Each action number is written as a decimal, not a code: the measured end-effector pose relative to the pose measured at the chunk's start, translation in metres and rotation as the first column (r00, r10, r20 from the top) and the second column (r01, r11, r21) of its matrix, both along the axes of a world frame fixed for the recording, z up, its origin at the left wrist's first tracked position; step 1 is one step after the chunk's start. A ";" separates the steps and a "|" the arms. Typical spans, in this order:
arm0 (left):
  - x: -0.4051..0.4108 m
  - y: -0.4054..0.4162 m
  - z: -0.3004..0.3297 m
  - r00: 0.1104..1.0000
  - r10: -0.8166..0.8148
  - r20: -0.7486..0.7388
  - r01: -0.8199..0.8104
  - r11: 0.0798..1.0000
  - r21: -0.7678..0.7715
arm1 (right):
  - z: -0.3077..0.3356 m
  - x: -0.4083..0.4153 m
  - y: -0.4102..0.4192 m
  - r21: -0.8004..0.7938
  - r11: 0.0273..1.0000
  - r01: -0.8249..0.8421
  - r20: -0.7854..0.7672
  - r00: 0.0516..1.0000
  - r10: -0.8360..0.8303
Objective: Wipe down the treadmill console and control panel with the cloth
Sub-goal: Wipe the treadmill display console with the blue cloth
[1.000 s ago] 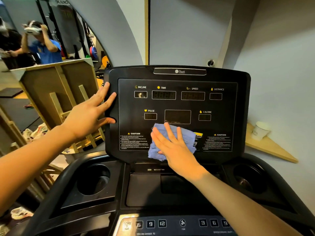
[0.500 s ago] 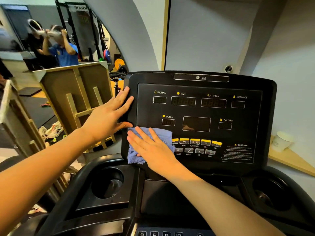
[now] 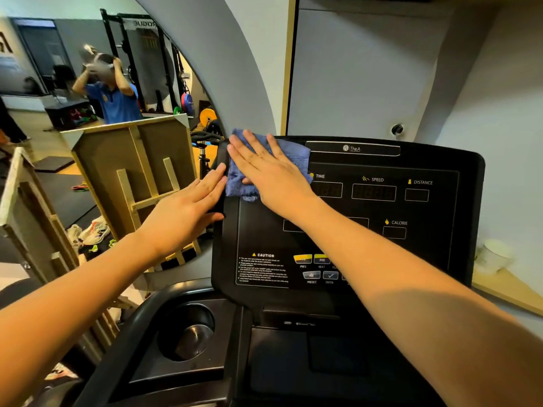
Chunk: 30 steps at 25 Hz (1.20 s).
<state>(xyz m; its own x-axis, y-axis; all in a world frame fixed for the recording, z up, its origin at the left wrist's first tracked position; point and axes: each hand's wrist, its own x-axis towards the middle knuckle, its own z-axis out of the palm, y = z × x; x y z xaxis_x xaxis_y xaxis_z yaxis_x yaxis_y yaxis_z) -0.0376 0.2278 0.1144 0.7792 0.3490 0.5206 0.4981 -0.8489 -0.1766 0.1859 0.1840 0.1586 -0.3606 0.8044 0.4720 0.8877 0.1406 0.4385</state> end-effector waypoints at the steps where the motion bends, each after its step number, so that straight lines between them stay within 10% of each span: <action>1: 0.000 -0.001 0.000 1.000 -0.004 0.001 0.004 1.000 -0.006 | 0.002 0.002 0.002 -0.001 1.000 -0.009 0.002 1.000 0.009; 30: -0.003 0.006 -0.006 1.000 -0.012 -0.003 0.012 1.000 -0.022 | -0.019 0.252 -0.154 0.047 0.978 0.203 -0.263 0.947 -0.184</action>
<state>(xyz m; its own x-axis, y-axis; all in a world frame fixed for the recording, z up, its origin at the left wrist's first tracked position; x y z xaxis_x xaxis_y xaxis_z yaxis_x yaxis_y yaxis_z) -0.0407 0.2338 0.1080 0.7849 0.3509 0.5107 0.4874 -0.8585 -0.1594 0.4376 0.0303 0.1398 -0.0608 0.8068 0.5877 0.9782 -0.0689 0.1957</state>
